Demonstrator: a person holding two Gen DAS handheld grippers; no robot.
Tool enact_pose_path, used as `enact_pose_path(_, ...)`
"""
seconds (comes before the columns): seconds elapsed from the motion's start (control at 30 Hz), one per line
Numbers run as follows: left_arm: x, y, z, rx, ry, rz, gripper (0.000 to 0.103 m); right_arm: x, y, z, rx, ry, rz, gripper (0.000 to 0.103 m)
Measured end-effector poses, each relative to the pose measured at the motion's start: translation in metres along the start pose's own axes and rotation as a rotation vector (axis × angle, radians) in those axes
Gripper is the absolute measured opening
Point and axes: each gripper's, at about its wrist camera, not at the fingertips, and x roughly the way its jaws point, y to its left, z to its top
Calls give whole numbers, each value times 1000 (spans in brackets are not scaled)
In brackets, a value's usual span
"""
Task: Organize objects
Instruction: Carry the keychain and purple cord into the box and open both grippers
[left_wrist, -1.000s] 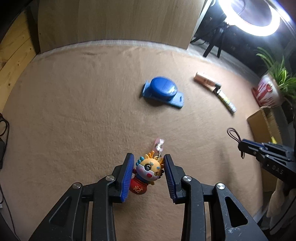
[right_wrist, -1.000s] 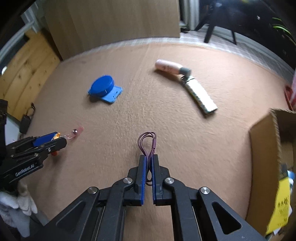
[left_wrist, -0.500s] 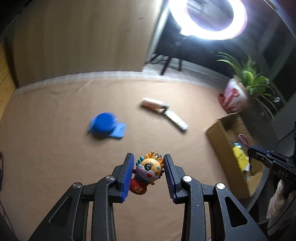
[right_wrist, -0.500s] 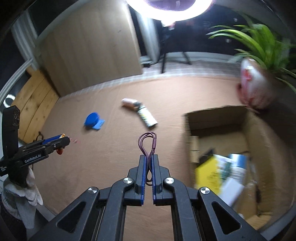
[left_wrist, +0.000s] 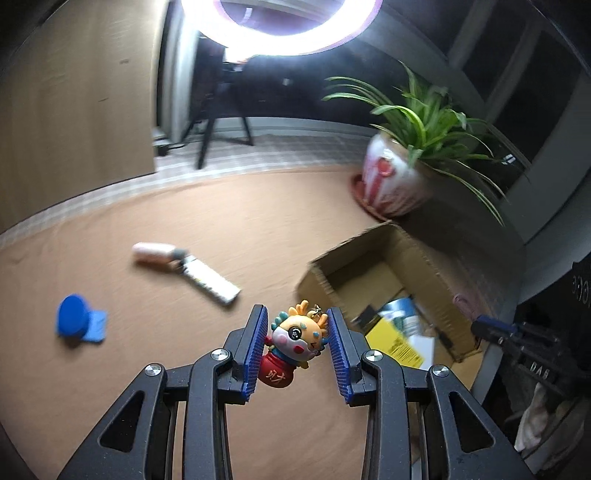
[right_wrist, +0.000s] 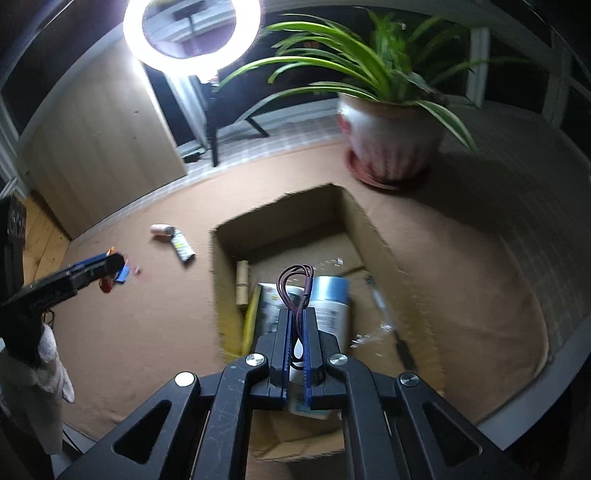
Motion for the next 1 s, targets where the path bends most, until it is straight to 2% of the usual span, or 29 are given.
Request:
enact_pose_path(0.23,32,-48,15,44,21,-41,36,4,-23,-6,20,27,-2,5)
enact_pose_path(0.53,58,-71,19,78,51,-39,37,12,-28,-11,10,51,4,6)
enact_pose_path(0.57,59,-71,19,77,51,-40,42,12,-28,-11,5,48,11,7)
enact_pose_path(0.6,59,-71,19,75,57,-29,60,12,-27,-11,1,45,16,9)
enact_pose_path(0.67,58,-68,19,59,56,-7,82,13,-25,-10,-2,54,33,40)
enact_pose_path(0.7,55,-65,19,47,49,-4,82,12,-24,-10,-5,49,40,68)
enact_pose_path(0.73,53,-62,19,40,49,-3,82,10,-22,-10,-9,34,44,72)
enact_pose_path(1.0,36,-22,10,-21,36,49,82,12,-2,-5,-39,25,54,72)
